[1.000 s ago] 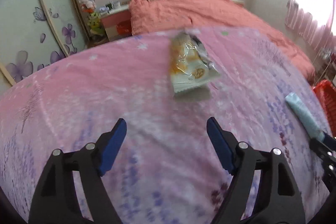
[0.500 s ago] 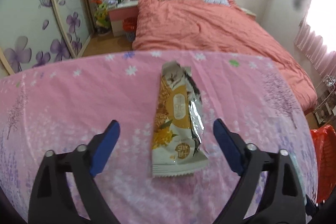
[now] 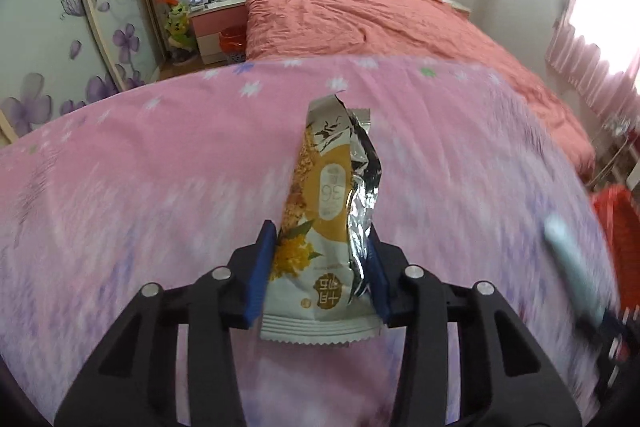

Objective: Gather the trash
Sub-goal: 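Lift the snack wrapper with the left tool and the teal tube with the right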

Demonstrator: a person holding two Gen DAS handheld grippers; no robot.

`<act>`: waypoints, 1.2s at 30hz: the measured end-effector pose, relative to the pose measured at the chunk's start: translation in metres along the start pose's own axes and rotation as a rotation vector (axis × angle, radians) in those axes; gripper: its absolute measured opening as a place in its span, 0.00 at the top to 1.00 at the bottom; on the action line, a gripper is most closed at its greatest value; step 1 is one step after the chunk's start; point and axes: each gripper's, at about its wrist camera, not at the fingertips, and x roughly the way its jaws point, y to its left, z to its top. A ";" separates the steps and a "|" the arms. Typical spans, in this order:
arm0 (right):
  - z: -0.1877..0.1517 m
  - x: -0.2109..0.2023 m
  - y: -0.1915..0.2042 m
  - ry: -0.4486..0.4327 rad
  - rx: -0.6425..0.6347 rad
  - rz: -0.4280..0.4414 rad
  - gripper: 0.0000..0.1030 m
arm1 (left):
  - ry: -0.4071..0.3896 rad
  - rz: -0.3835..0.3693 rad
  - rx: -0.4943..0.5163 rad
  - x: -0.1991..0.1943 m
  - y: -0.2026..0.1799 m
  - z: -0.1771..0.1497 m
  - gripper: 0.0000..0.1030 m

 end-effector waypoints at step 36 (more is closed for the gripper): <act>-0.001 0.002 0.023 0.009 -0.057 -0.100 0.67 | -0.016 0.030 -0.019 -0.065 0.019 -0.085 0.53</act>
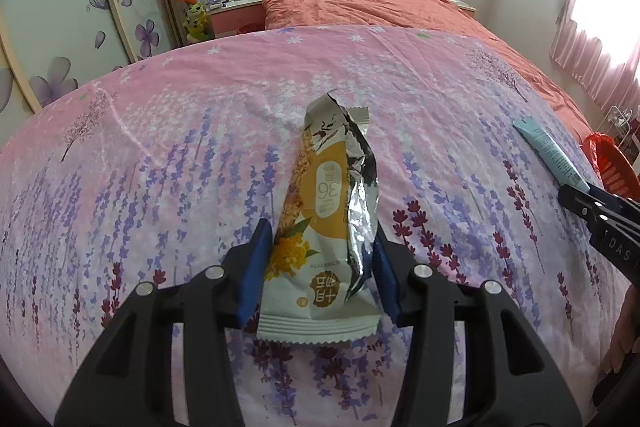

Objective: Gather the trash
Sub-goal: 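Lift the snack wrapper with the left tool and the teal tube with the right, then carry wrapper and tube over the orange basket and open both tools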

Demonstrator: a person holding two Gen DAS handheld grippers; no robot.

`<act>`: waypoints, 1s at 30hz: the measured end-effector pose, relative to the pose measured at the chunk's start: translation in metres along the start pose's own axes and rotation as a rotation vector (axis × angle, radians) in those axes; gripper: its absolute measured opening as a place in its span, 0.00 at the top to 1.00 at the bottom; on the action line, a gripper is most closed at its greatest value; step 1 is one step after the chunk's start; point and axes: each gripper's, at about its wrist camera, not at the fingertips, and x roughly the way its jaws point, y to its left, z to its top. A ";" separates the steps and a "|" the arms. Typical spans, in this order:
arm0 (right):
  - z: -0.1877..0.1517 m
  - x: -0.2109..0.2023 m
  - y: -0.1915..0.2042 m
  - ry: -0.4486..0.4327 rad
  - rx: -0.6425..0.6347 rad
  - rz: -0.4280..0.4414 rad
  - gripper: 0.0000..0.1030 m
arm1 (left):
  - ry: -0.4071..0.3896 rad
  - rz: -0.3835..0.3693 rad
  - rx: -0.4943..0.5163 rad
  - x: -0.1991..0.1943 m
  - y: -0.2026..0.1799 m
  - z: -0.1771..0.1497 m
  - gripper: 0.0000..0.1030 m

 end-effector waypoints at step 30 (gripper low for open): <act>-0.016 -0.049 -0.019 -0.077 0.059 0.083 0.75 | -0.078 -0.049 0.029 -0.056 0.003 -0.007 0.60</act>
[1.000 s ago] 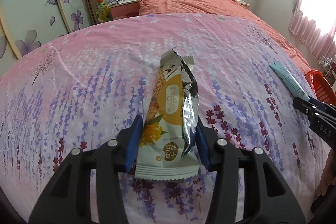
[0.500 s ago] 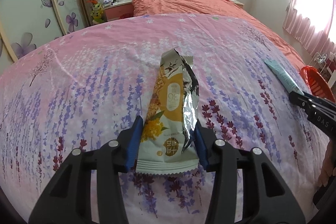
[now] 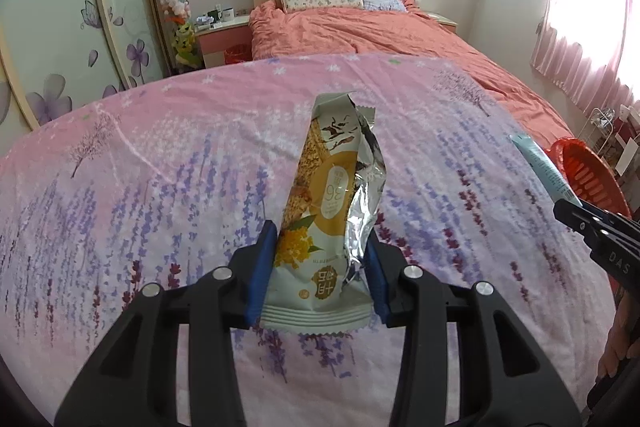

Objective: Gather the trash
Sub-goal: 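Carry wrapper and tube over the orange basket and open both tools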

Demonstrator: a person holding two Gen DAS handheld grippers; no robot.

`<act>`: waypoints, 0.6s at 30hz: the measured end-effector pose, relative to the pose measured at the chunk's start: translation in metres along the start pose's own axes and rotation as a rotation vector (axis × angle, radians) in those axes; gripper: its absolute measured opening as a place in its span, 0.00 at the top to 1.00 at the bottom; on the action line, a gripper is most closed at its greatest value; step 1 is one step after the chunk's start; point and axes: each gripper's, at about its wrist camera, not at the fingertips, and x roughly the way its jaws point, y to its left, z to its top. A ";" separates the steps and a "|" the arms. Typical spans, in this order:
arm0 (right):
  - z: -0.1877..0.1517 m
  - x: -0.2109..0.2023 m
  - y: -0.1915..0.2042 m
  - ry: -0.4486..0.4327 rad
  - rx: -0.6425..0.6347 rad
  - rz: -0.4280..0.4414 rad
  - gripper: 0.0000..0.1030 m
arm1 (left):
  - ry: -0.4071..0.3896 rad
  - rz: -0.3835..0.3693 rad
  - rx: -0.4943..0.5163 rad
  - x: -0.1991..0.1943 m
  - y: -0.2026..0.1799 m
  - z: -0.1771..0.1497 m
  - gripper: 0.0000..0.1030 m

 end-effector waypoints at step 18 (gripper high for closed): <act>0.011 -0.087 -0.049 -0.174 0.055 -0.054 0.75 | -0.125 -0.113 0.079 -0.071 -0.082 0.032 0.60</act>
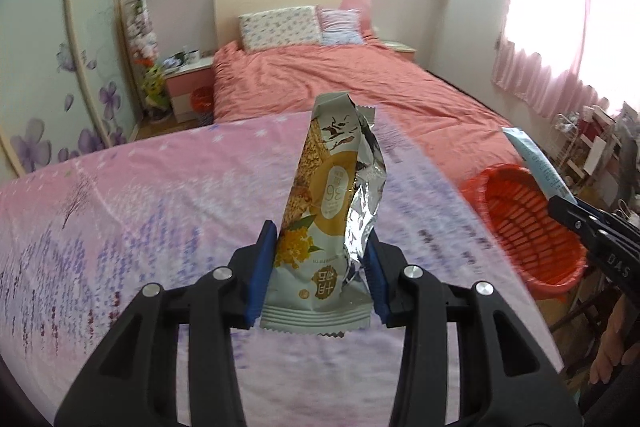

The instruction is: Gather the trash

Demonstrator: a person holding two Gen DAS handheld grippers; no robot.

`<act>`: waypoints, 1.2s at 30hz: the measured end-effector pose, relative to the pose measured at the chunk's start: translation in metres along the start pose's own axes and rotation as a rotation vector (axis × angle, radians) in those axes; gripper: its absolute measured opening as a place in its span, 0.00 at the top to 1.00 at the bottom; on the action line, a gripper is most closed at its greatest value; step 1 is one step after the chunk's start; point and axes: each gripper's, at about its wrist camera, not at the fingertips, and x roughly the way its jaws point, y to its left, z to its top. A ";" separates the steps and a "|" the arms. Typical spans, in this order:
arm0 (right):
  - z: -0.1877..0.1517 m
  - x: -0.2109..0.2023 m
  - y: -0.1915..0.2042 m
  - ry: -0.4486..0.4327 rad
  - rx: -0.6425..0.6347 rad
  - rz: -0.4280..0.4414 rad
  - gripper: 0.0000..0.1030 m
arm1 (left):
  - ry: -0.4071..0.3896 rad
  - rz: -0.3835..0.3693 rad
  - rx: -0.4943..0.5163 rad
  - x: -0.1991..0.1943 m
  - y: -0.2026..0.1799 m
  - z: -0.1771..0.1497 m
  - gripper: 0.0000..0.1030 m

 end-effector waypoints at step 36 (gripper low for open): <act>-0.023 0.008 -0.163 -0.022 0.237 -0.138 0.38 | 0.137 -0.254 0.118 0.108 -0.221 0.009 0.40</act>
